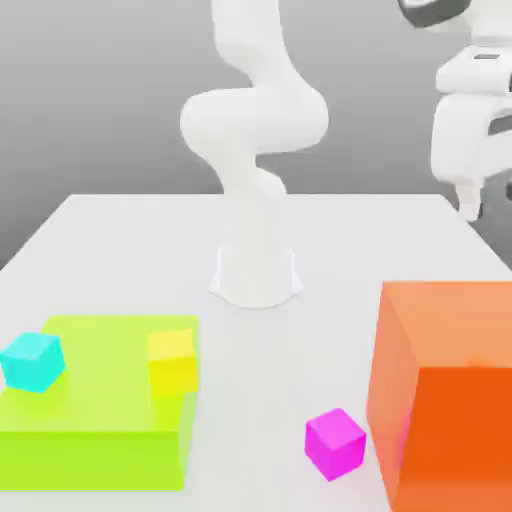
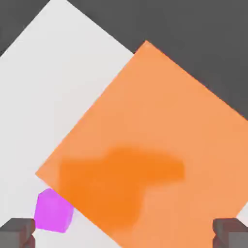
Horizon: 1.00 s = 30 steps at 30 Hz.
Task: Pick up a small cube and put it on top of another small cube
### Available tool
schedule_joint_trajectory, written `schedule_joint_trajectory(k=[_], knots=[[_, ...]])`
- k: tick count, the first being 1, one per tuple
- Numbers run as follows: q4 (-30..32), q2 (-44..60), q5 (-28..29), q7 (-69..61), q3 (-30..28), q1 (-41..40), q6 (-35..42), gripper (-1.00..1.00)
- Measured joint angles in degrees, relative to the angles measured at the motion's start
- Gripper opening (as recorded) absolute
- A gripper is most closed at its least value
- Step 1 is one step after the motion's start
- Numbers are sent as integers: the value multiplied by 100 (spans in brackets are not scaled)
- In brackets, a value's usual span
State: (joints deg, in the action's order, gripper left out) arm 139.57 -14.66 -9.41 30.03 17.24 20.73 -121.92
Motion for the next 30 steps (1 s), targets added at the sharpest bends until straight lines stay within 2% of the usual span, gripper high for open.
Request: schedule_joint_trajectory(k=[6,7,11,15,18,30], knots=[[294,834,-817,-1042,429,659,320,0],[397,962,-805,-1039,494,718,225,0],[883,1409,-489,-566,661,984,-520,0],[1118,1557,-46,254,478,1335,-1220,0],[1247,1619,281,905,299,1061,-1728,0],[1737,1818,1237,3296,24,1004,-3798,0]])
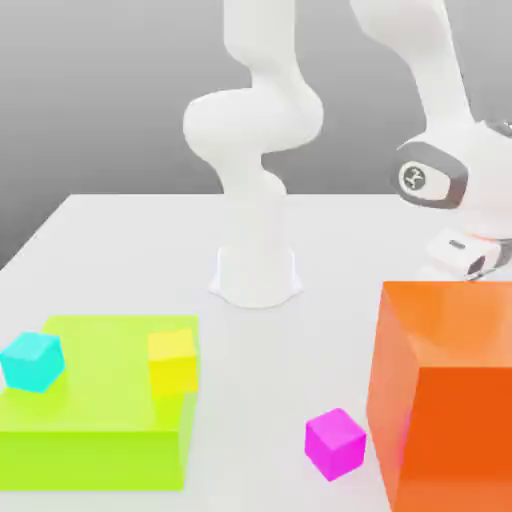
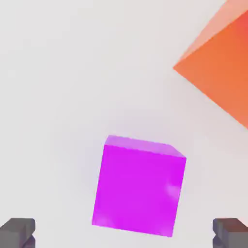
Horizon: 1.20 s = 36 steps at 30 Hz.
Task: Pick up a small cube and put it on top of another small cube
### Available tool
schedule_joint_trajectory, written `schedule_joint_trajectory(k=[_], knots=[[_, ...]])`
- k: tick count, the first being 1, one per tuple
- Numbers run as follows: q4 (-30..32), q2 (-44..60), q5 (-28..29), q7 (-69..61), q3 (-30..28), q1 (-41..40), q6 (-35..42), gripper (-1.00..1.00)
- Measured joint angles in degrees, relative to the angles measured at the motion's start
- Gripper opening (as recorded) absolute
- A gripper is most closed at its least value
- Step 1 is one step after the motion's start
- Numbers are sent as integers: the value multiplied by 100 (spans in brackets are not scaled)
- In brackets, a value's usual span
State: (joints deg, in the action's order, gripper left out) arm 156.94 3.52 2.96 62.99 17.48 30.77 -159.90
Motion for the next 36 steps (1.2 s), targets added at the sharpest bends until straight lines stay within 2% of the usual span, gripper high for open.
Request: schedule_joint_trajectory(k=[8,15,16,23,30,36], knots=[[-24,566,489,773,-240,133,-639,0],[-156,1373,1197,1295,-1033,756,-1258,0],[-162,1439,1223,1311,-1115,830,-1312,-100],[-163,1427,1245,1331,-1091,805,-1307,-100],[-46,674,530,813,-424,310,-737,-100],[102,88,137,458,-201,183,-243,-100]])
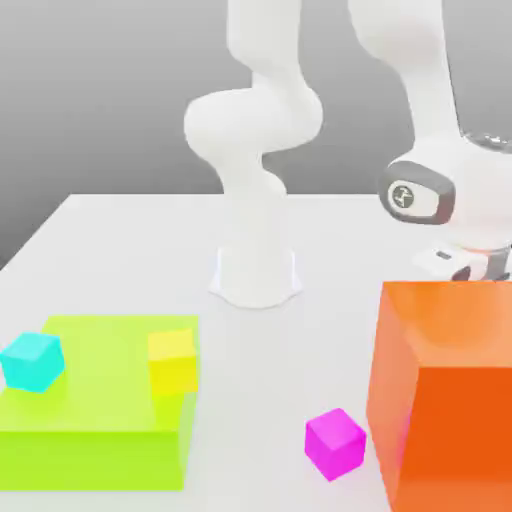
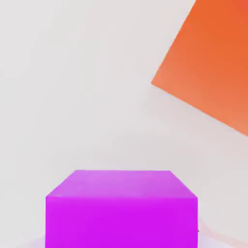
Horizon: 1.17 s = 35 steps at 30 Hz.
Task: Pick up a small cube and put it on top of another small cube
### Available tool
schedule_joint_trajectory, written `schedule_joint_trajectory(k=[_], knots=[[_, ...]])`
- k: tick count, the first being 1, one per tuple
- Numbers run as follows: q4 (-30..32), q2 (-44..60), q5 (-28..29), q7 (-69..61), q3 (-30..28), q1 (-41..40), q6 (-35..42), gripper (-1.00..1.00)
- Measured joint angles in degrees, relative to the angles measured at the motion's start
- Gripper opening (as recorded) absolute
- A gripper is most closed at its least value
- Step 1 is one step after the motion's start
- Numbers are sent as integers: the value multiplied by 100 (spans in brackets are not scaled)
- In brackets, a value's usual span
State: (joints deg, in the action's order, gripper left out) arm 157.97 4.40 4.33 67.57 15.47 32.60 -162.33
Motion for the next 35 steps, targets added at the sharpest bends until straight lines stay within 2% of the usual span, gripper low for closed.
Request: schedule_joint_trajectory(k=[5,8,11,27,31,32,35], knots=[[-693,-489,839,1404,96,360,675,-100],[-1194,-874,978,2499,166,319,1174,-100],[-1414,-1262,872,3322,-39,-24,1624,-100],[-555,-2379,322,5015,-2522,-2870,2778,-100],[-308,-1870,150,5254,-2989,-3323,2124,-100],[-253,-1736,115,5242,-3020,-3332,1941,100],[-253,-1736,115,5242,-3020,-3332,1941,100]])
